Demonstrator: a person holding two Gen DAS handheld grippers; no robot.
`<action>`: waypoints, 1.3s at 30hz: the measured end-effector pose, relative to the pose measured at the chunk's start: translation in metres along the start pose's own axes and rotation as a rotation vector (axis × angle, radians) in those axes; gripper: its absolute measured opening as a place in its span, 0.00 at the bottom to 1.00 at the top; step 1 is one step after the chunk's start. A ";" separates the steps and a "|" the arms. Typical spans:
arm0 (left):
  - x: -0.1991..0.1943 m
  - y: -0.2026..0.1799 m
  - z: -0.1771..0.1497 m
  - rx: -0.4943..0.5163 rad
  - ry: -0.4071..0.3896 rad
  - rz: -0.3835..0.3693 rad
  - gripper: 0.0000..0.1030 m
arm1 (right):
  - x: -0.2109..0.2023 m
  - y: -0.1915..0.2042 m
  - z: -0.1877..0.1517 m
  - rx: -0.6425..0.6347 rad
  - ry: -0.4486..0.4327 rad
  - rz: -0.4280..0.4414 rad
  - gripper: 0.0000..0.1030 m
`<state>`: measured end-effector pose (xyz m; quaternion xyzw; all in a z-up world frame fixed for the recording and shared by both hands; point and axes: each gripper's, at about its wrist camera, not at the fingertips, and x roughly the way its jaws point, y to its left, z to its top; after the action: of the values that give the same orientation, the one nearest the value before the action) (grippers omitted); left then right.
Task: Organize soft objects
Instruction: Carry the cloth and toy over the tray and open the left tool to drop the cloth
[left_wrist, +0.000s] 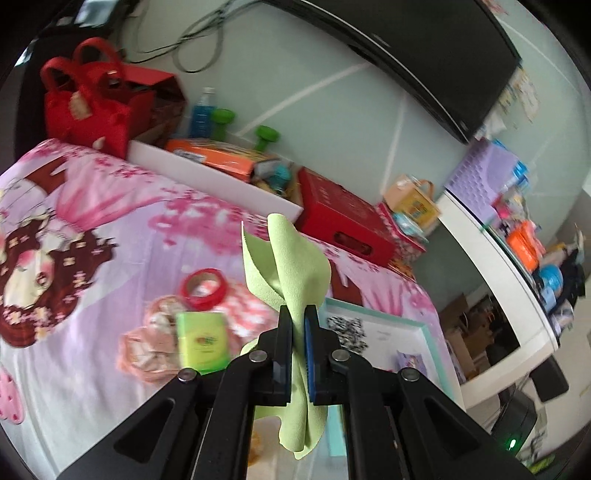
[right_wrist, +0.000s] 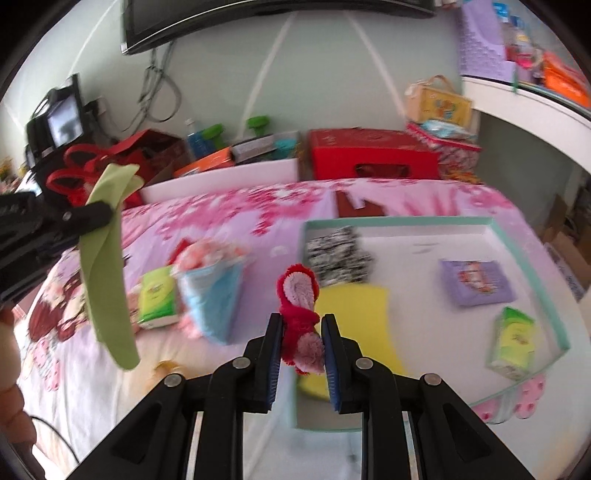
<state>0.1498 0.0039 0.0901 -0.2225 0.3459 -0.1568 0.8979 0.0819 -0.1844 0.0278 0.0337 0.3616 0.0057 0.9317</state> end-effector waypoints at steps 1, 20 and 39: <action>0.004 -0.005 -0.002 0.013 0.006 -0.004 0.05 | -0.001 -0.006 0.001 0.011 -0.006 -0.018 0.22; 0.079 -0.107 -0.053 0.213 0.153 -0.170 0.05 | -0.009 -0.136 0.009 0.228 -0.023 -0.257 0.22; 0.104 -0.121 -0.069 0.263 0.182 -0.151 0.61 | 0.001 -0.160 0.010 0.292 -0.016 -0.252 0.24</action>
<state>0.1604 -0.1648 0.0484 -0.1133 0.3848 -0.2873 0.8698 0.0872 -0.3446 0.0234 0.1232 0.3524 -0.1638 0.9132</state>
